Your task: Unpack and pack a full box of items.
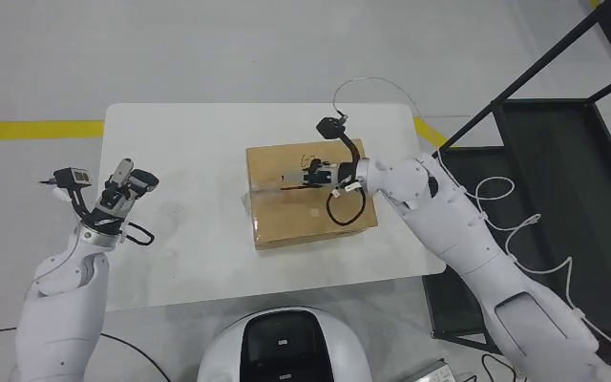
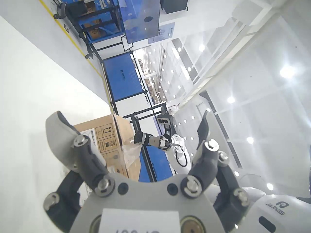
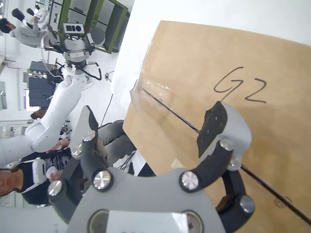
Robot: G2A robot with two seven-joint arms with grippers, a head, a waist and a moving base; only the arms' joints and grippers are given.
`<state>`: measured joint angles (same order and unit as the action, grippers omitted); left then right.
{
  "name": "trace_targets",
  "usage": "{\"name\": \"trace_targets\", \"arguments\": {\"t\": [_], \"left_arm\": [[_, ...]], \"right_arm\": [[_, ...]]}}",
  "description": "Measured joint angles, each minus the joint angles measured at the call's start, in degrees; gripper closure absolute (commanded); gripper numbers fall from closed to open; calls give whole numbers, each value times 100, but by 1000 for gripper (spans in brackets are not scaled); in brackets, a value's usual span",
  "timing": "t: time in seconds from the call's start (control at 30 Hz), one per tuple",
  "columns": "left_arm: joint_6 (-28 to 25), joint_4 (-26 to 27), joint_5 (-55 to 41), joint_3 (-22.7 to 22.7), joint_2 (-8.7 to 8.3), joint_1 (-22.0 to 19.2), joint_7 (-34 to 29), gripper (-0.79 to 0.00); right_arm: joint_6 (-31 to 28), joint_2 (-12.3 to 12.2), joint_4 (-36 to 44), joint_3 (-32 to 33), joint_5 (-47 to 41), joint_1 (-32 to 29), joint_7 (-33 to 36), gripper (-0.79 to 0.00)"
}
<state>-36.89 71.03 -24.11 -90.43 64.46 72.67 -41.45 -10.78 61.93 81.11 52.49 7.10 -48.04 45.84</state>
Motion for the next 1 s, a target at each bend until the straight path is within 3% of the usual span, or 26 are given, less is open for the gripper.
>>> {"name": "trace_targets", "arguments": {"t": [0.5,0.9,1.0], "left_arm": [[0,0,0,0,0,0,0,-785],[17,0,-11,-8,0,5,17,-785],[137,-16,-78,-188,-14,54,335,-785]], "right_arm": [[-853,-25,752,-34,1157,-349,-470,-785],[-728,-38,840,10,1339,-425,-502,-785],[-545,-11,1021,-113,1704,-402,-465,-785]]}}
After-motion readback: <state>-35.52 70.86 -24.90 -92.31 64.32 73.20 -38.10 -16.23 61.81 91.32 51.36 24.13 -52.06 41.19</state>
